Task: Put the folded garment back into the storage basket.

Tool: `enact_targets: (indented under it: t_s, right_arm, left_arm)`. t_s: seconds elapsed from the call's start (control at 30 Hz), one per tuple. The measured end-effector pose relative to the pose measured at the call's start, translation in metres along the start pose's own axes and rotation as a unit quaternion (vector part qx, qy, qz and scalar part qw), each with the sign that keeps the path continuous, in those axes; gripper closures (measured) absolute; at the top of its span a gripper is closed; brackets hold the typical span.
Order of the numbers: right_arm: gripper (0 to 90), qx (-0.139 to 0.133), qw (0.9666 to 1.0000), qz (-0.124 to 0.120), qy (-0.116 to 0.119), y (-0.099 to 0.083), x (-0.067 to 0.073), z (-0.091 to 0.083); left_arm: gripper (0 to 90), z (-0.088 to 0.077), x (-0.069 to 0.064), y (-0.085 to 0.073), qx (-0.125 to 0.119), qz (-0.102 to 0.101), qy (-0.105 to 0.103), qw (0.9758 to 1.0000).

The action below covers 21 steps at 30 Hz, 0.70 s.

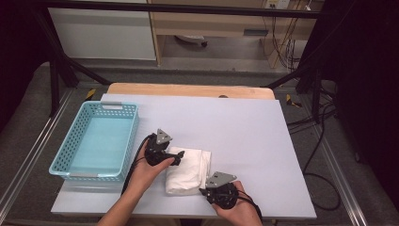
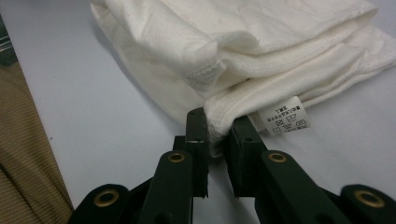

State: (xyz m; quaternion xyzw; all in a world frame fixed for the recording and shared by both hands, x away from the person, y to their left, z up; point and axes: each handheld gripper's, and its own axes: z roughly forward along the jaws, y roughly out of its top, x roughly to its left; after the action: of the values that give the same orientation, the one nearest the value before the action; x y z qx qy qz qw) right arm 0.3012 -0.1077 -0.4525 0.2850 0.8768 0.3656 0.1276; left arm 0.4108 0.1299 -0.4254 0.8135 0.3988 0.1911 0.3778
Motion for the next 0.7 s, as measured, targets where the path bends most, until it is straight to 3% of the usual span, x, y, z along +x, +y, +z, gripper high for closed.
enact_targets:
  t_s: [0.47,0.7]
  right_arm:
    - [80.0,-0.002,1.0,0.0,0.002,-0.001,-0.001,0.0]
    - [80.0,-0.003,1.0,0.001,0.002,-0.001,-0.001,0.0]
  left_arm:
    - [25.6,0.014,0.003,-0.006,0.019,-0.009,0.013,0.9997]
    - [28.0,0.016,0.008,-0.011,0.023,-0.018,0.009,0.9995]
